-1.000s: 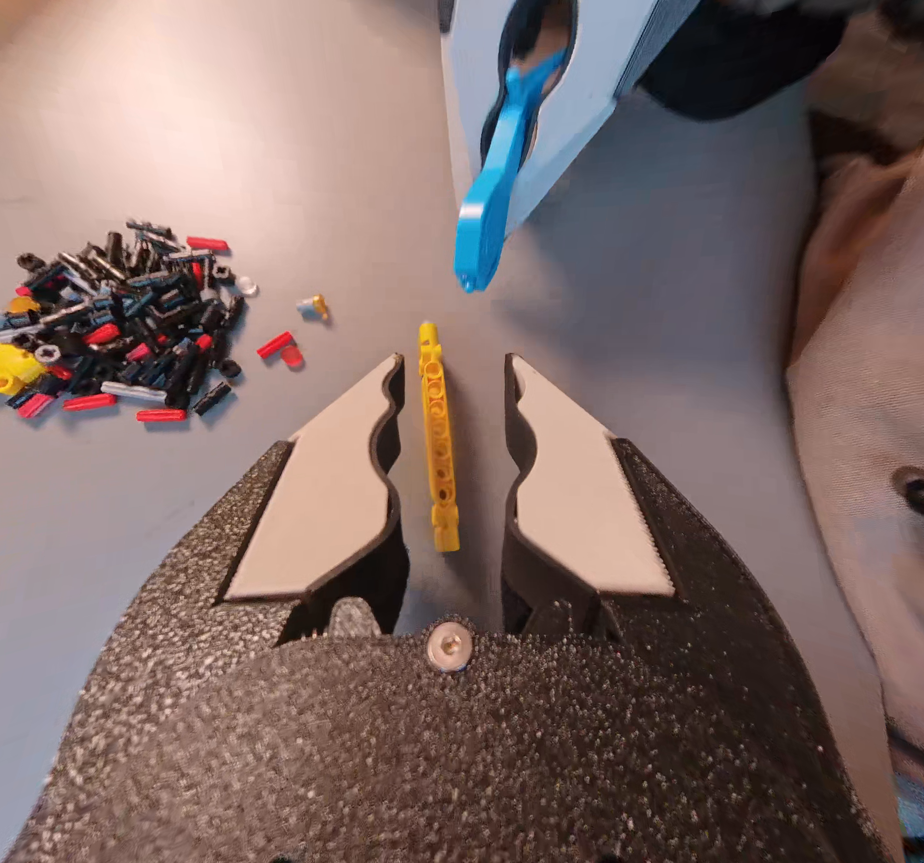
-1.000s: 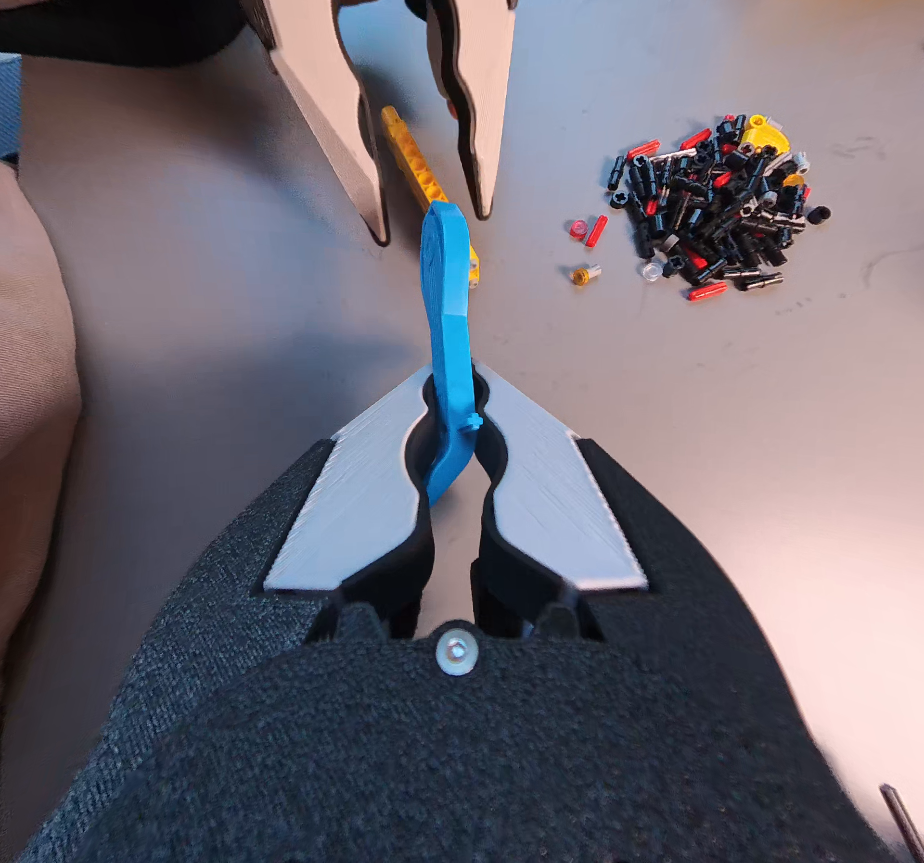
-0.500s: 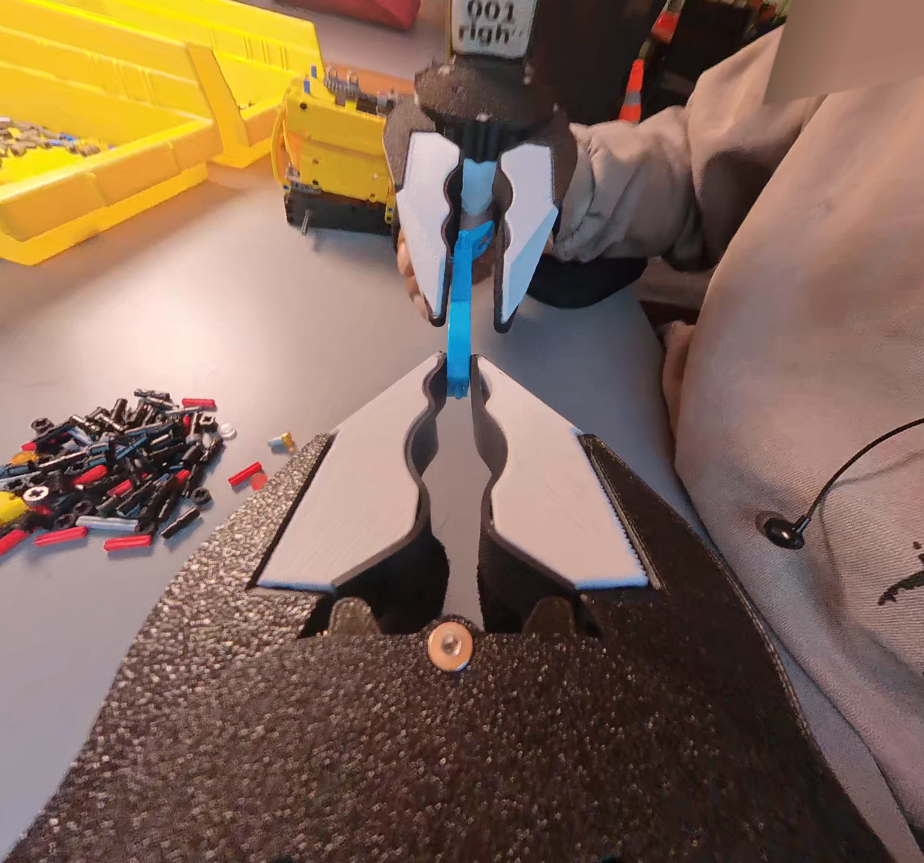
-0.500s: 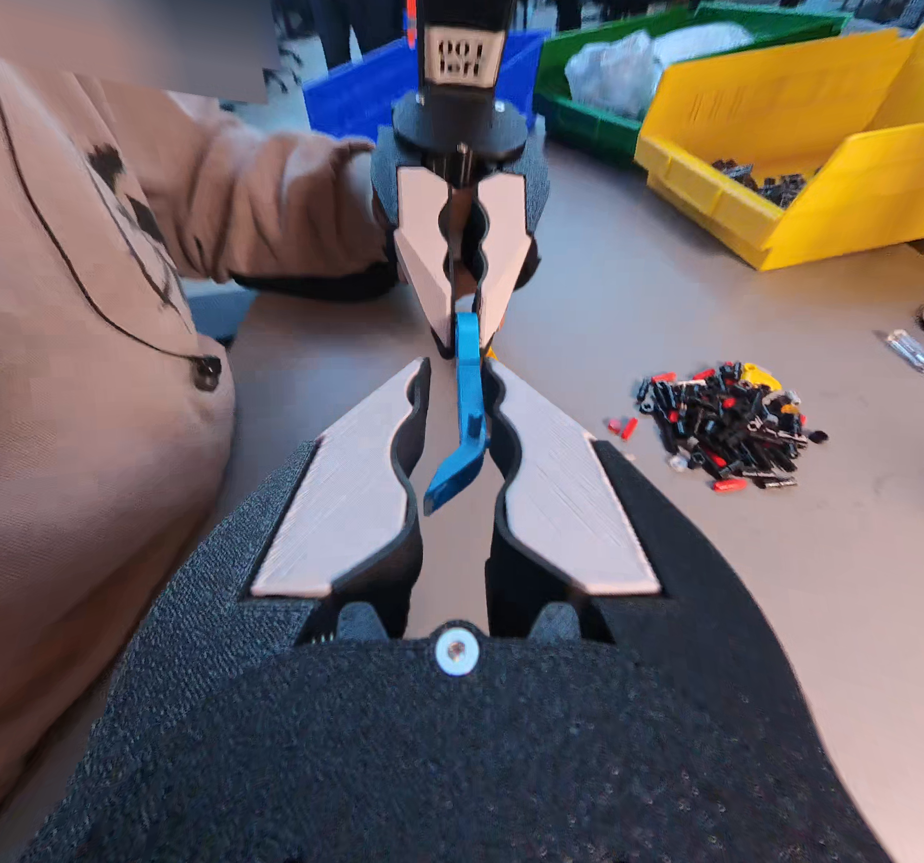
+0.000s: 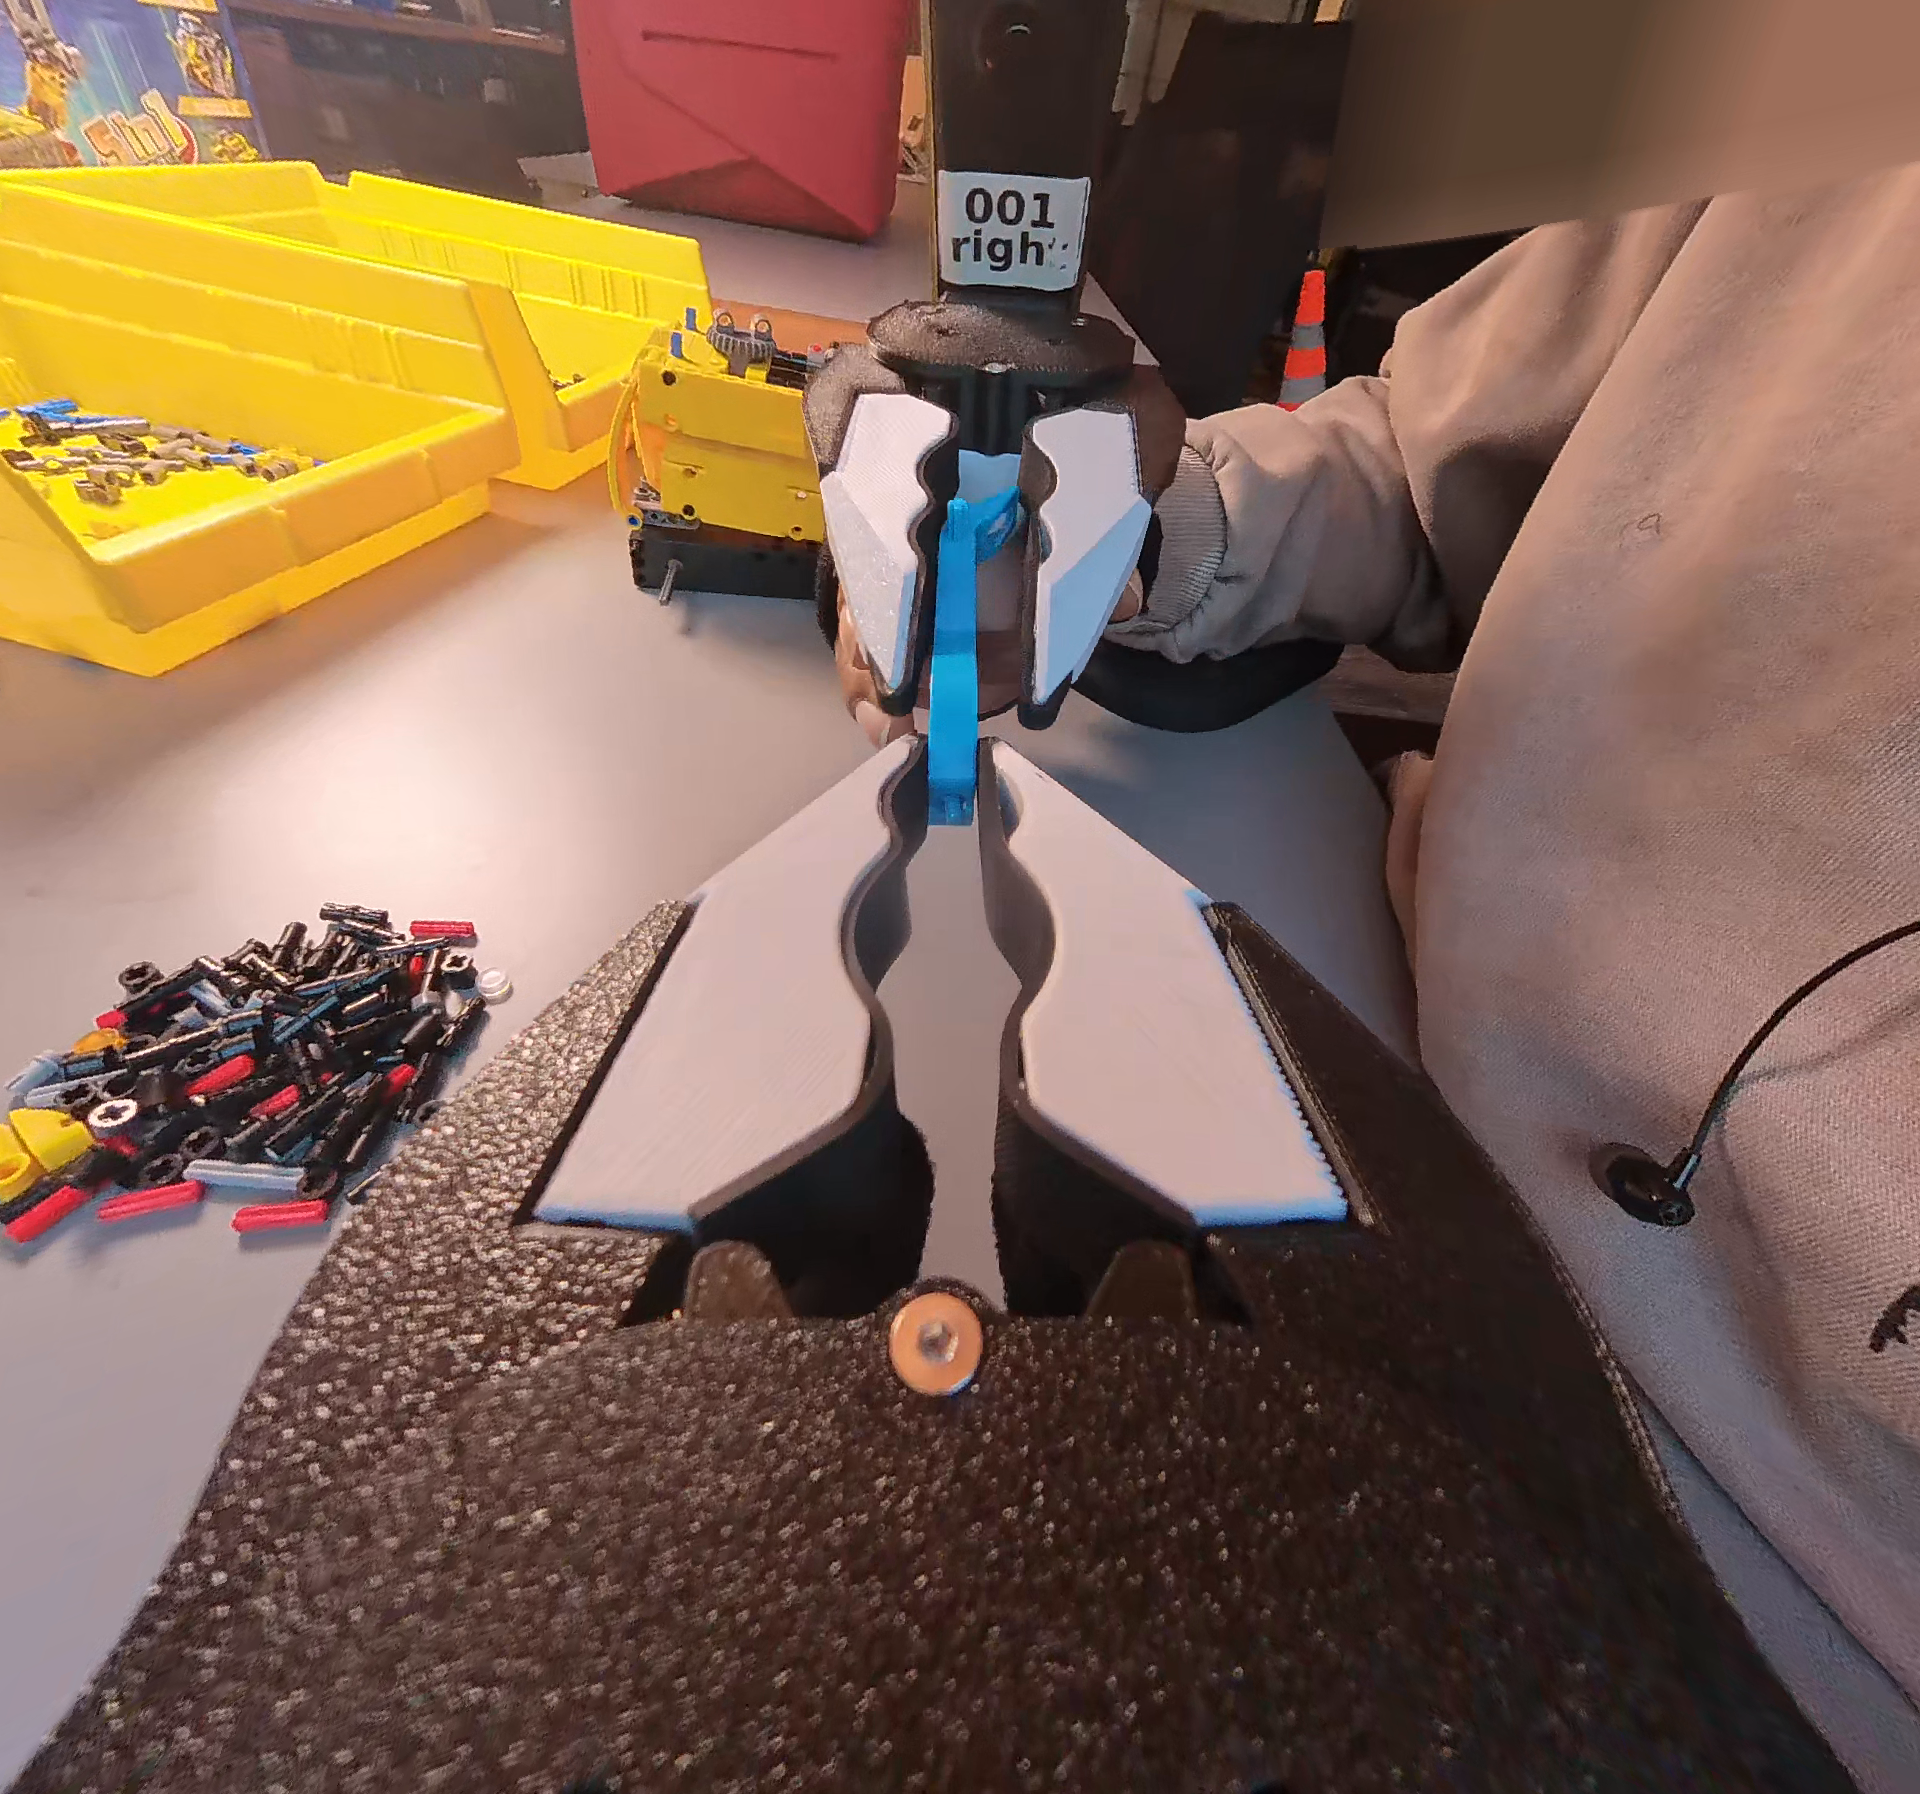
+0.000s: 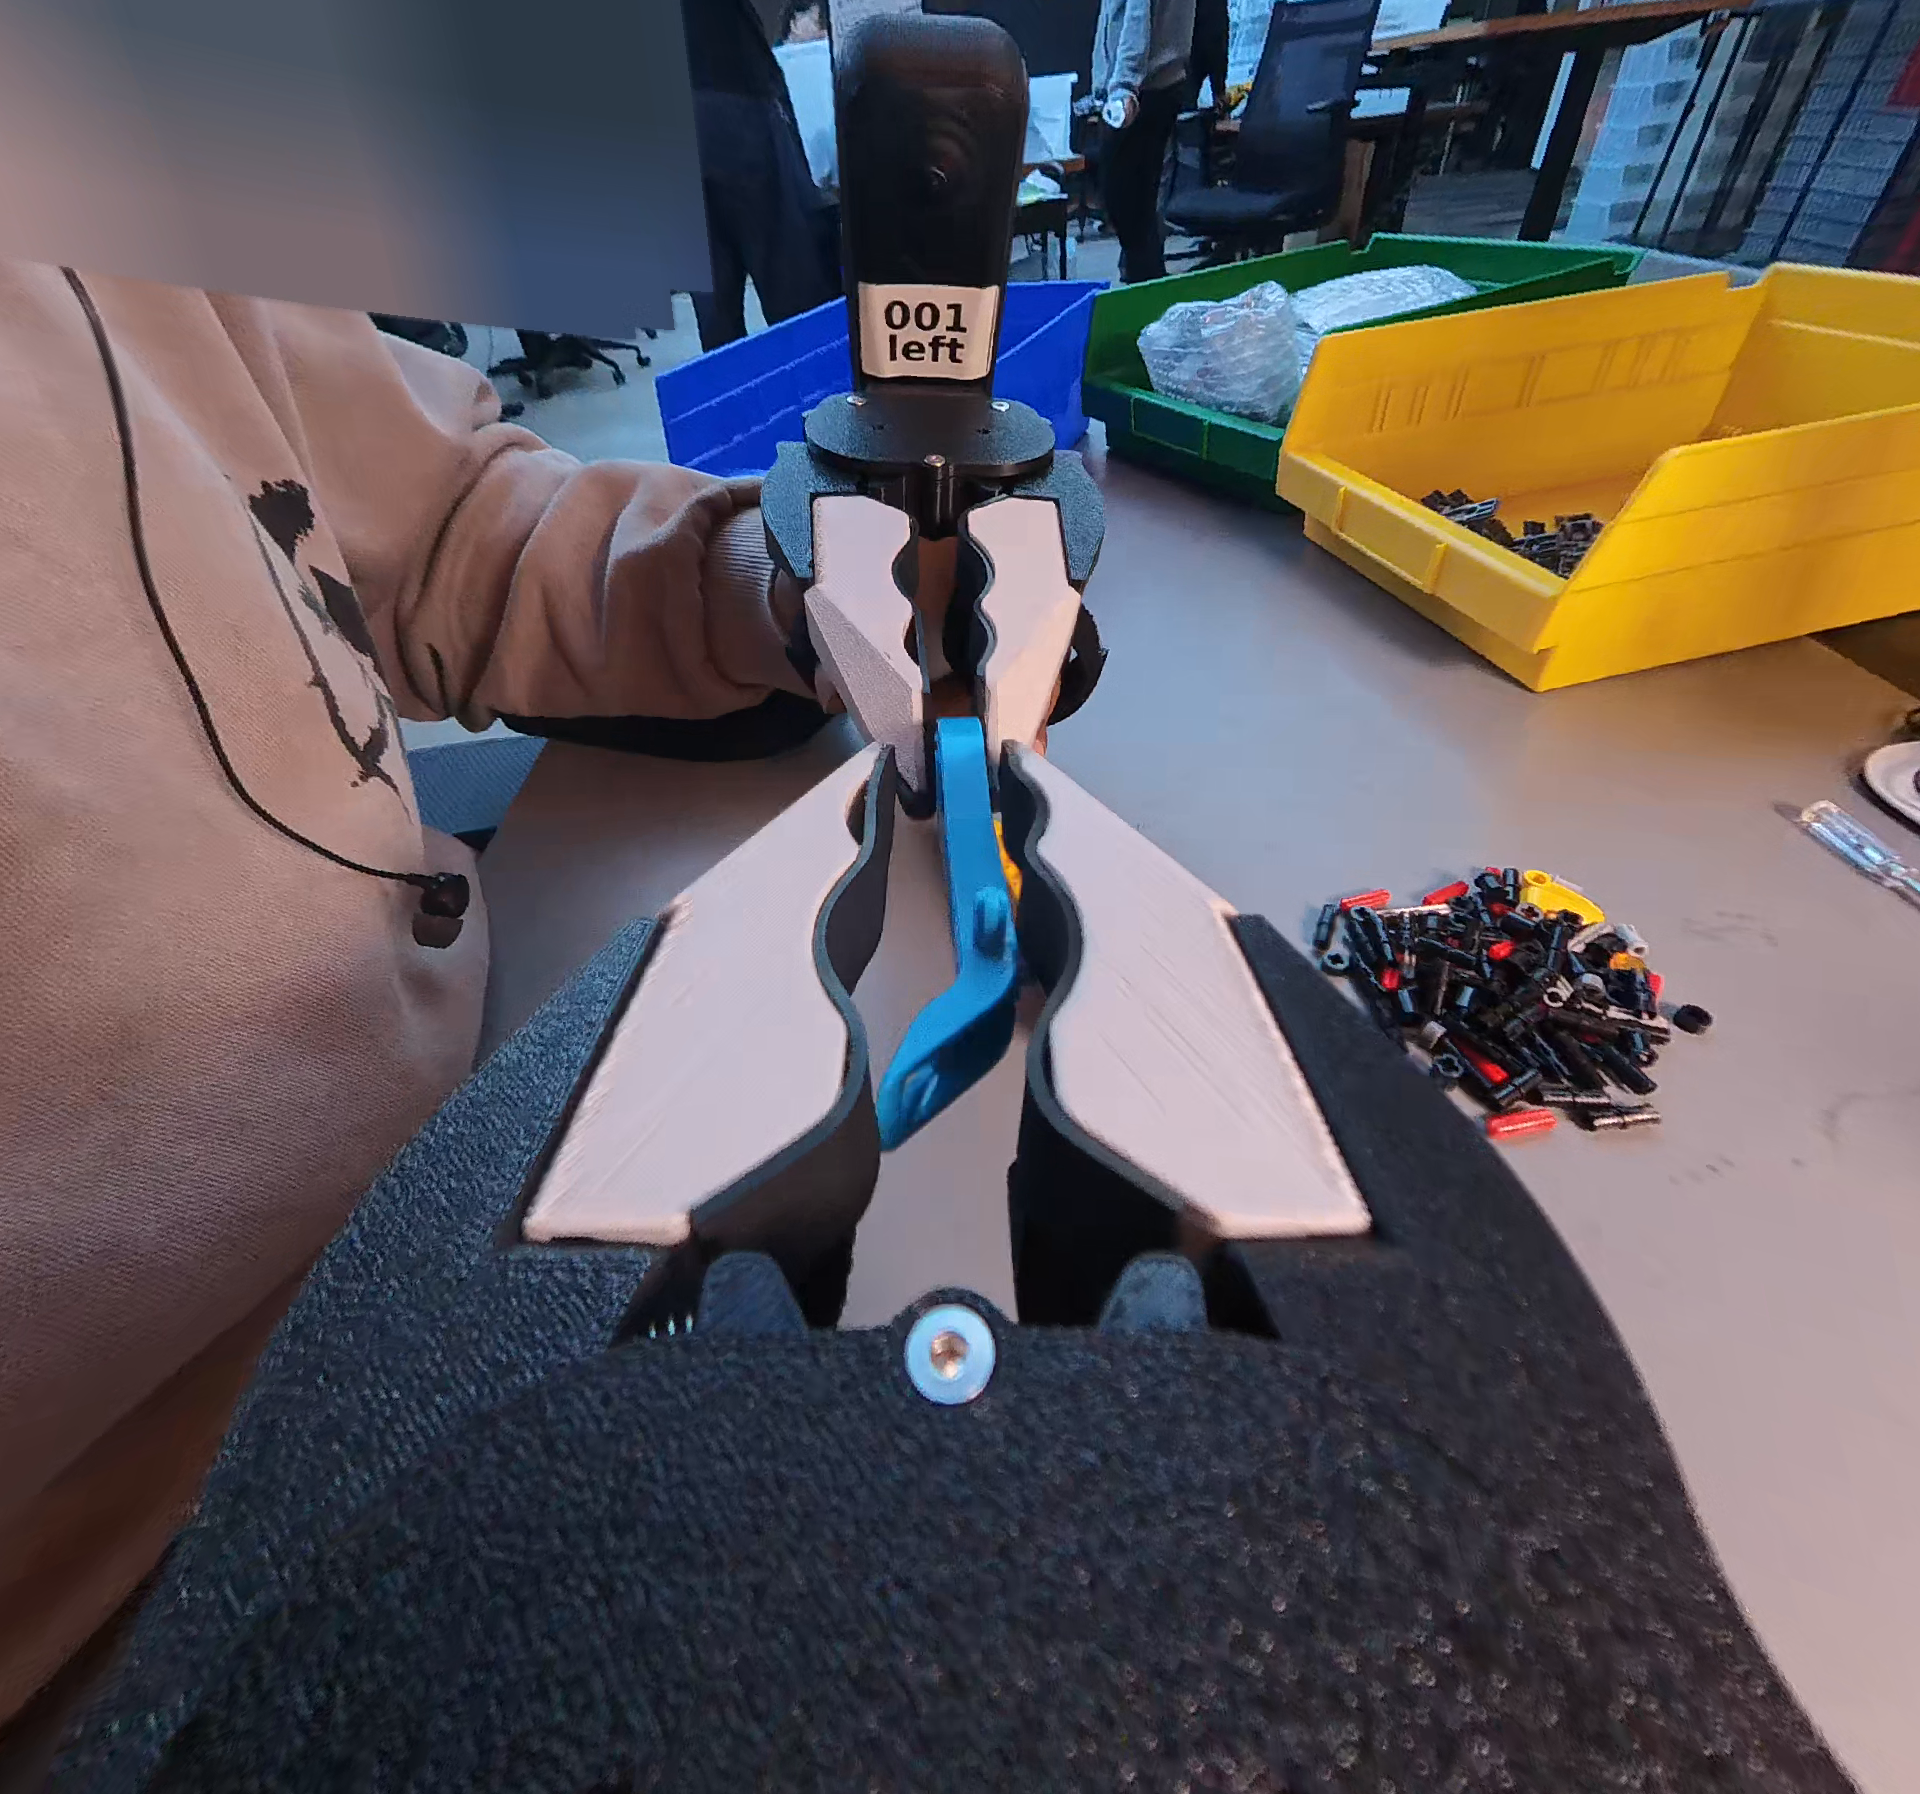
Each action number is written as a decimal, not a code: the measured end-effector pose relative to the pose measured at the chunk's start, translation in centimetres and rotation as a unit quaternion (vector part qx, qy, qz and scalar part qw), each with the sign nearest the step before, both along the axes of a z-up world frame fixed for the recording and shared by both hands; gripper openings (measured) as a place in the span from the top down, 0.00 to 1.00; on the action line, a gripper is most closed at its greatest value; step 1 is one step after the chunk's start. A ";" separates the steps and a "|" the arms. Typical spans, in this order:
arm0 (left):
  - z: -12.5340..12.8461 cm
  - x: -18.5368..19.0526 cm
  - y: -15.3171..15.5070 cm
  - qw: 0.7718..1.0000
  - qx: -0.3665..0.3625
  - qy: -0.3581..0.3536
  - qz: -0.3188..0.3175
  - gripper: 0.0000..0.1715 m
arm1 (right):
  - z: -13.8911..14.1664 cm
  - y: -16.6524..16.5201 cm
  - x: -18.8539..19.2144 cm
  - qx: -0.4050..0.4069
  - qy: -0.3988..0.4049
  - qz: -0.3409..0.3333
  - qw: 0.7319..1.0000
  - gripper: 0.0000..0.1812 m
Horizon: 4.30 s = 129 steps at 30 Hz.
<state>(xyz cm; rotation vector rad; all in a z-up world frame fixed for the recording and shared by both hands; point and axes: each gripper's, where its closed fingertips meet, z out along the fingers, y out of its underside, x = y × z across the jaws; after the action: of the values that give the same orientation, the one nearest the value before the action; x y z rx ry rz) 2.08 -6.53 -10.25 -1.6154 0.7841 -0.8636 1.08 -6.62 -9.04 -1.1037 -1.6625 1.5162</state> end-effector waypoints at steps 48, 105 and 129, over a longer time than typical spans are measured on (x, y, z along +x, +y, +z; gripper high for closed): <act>0.6 -0.1 -0.7 1.000 0.023 0.007 -0.007 0.96 | -0.9 -0.1 0.1 0.015 0.017 0.014 1.000 0.94; -5.7 -0.4 0.8 0.982 -0.041 0.181 0.042 0.97 | -4.1 2.0 0.6 0.005 -0.066 -0.001 0.998 0.95; -7.5 -0.2 1.0 0.970 -0.058 0.233 0.046 0.97 | -5.8 2.0 0.8 0.142 -0.121 -0.014 0.982 0.95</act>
<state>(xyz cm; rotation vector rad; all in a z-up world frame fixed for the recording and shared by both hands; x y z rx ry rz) 1.92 -5.55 -17.76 -1.9765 0.9849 -0.4707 1.93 -4.62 -14.81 -1.1832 -1.9456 1.1165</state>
